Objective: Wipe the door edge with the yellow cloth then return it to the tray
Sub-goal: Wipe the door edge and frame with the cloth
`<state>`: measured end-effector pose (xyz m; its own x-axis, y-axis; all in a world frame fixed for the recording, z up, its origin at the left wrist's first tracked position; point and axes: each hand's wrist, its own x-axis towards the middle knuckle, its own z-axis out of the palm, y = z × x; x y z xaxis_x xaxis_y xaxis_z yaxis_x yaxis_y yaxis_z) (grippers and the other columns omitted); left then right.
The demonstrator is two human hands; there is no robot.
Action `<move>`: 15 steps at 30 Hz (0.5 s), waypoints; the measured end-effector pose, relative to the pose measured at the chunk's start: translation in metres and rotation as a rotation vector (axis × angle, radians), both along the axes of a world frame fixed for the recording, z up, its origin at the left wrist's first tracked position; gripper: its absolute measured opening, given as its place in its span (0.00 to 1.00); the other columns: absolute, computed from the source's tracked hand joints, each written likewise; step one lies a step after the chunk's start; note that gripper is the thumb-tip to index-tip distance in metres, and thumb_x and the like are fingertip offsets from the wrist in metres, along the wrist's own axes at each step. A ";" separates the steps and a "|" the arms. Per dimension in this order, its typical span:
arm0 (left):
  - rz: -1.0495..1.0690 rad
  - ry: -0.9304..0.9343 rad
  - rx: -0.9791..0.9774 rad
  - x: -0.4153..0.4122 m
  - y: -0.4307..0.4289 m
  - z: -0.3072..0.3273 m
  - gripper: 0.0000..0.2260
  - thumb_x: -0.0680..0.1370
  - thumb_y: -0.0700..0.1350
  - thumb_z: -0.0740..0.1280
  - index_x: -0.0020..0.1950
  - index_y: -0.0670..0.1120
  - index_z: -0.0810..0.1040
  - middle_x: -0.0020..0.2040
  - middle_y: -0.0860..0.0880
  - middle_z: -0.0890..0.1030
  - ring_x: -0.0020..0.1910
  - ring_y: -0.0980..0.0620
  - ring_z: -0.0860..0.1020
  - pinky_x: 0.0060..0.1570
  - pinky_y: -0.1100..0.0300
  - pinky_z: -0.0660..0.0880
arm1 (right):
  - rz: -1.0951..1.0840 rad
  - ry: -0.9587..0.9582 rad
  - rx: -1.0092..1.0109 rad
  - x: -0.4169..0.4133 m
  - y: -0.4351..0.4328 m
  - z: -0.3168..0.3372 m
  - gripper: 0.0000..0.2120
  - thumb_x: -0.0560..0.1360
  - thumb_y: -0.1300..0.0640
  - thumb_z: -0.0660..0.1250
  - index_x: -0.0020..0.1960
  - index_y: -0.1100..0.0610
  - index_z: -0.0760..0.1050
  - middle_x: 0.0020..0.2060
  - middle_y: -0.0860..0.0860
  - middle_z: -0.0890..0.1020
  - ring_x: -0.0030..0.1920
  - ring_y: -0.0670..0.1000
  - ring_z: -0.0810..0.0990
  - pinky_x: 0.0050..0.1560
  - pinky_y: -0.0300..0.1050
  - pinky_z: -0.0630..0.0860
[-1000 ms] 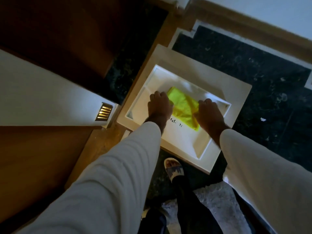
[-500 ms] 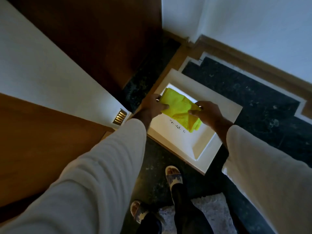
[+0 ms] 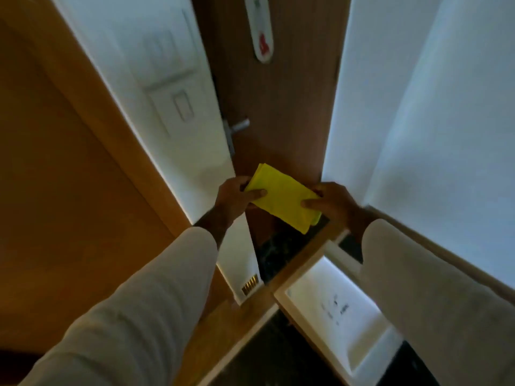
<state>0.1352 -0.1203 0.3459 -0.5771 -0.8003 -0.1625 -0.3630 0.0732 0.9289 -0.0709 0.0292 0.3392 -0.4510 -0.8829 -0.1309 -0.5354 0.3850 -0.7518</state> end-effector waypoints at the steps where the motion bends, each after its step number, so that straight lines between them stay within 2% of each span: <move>1: 0.021 0.027 -0.033 0.014 -0.012 0.033 0.22 0.77 0.40 0.76 0.69 0.37 0.79 0.64 0.36 0.83 0.61 0.36 0.84 0.60 0.39 0.83 | 0.038 0.021 -0.040 0.008 -0.017 0.032 0.19 0.74 0.54 0.76 0.61 0.61 0.81 0.56 0.60 0.85 0.57 0.59 0.82 0.51 0.43 0.74; 3: 0.059 0.072 -0.086 0.029 -0.026 0.072 0.20 0.76 0.40 0.76 0.66 0.36 0.81 0.62 0.35 0.84 0.60 0.36 0.84 0.58 0.42 0.84 | 0.069 0.053 -0.084 0.020 -0.035 0.073 0.17 0.75 0.56 0.75 0.59 0.65 0.82 0.54 0.62 0.85 0.54 0.59 0.83 0.43 0.40 0.69; 5: 0.108 0.122 -0.145 0.052 -0.038 0.113 0.18 0.76 0.40 0.77 0.64 0.37 0.81 0.61 0.35 0.84 0.59 0.36 0.85 0.57 0.43 0.84 | 0.122 0.083 -0.121 0.038 -0.055 0.119 0.15 0.75 0.58 0.75 0.56 0.68 0.82 0.51 0.63 0.84 0.51 0.61 0.83 0.40 0.40 0.70; 7: 0.138 0.155 -0.190 0.071 -0.049 0.147 0.19 0.76 0.39 0.76 0.66 0.37 0.80 0.62 0.34 0.84 0.60 0.34 0.84 0.58 0.41 0.84 | 0.157 0.127 -0.150 0.054 -0.071 0.157 0.06 0.74 0.59 0.75 0.45 0.62 0.81 0.40 0.56 0.82 0.41 0.55 0.80 0.35 0.32 0.69; 8: 0.148 0.167 -0.203 0.079 -0.053 0.159 0.19 0.76 0.38 0.76 0.67 0.36 0.80 0.63 0.33 0.83 0.60 0.33 0.83 0.59 0.40 0.83 | 0.167 0.135 -0.168 0.060 -0.078 0.170 0.09 0.74 0.60 0.76 0.38 0.56 0.77 0.35 0.51 0.78 0.36 0.49 0.76 0.31 0.28 0.68; 10: 0.156 0.193 -0.236 0.099 -0.060 0.192 0.20 0.77 0.37 0.75 0.68 0.36 0.79 0.64 0.32 0.82 0.61 0.32 0.83 0.57 0.41 0.84 | 0.199 0.144 -0.234 0.076 -0.092 0.202 0.17 0.73 0.62 0.77 0.34 0.53 0.70 0.32 0.48 0.74 0.34 0.45 0.72 0.30 0.27 0.69; 12: 0.116 0.197 -0.285 0.117 -0.065 0.223 0.20 0.78 0.35 0.73 0.70 0.36 0.77 0.65 0.32 0.82 0.60 0.35 0.83 0.49 0.50 0.86 | 0.235 0.186 -0.235 0.090 -0.102 0.229 0.16 0.72 0.60 0.78 0.35 0.54 0.71 0.35 0.50 0.76 0.37 0.48 0.75 0.33 0.32 0.70; 13: 0.088 0.196 -0.306 0.125 -0.067 0.238 0.20 0.78 0.34 0.72 0.70 0.35 0.77 0.64 0.33 0.82 0.59 0.38 0.83 0.45 0.57 0.86 | 0.260 0.197 -0.249 0.097 -0.107 0.242 0.16 0.72 0.59 0.78 0.35 0.53 0.71 0.35 0.49 0.76 0.37 0.48 0.75 0.32 0.33 0.70; 15: 0.065 0.206 -0.358 0.143 -0.068 0.271 0.19 0.79 0.34 0.71 0.70 0.34 0.77 0.58 0.35 0.83 0.53 0.44 0.84 0.41 0.62 0.84 | 0.284 0.220 -0.300 0.111 -0.116 0.266 0.16 0.72 0.59 0.78 0.34 0.53 0.72 0.32 0.48 0.75 0.36 0.48 0.74 0.29 0.29 0.68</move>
<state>0.2780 -0.1880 0.6169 -0.5148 -0.8210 0.2468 -0.1863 0.3881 0.9026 0.0397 -0.0867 0.6048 -0.1746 -0.9595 0.2213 -0.7476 -0.0171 -0.6640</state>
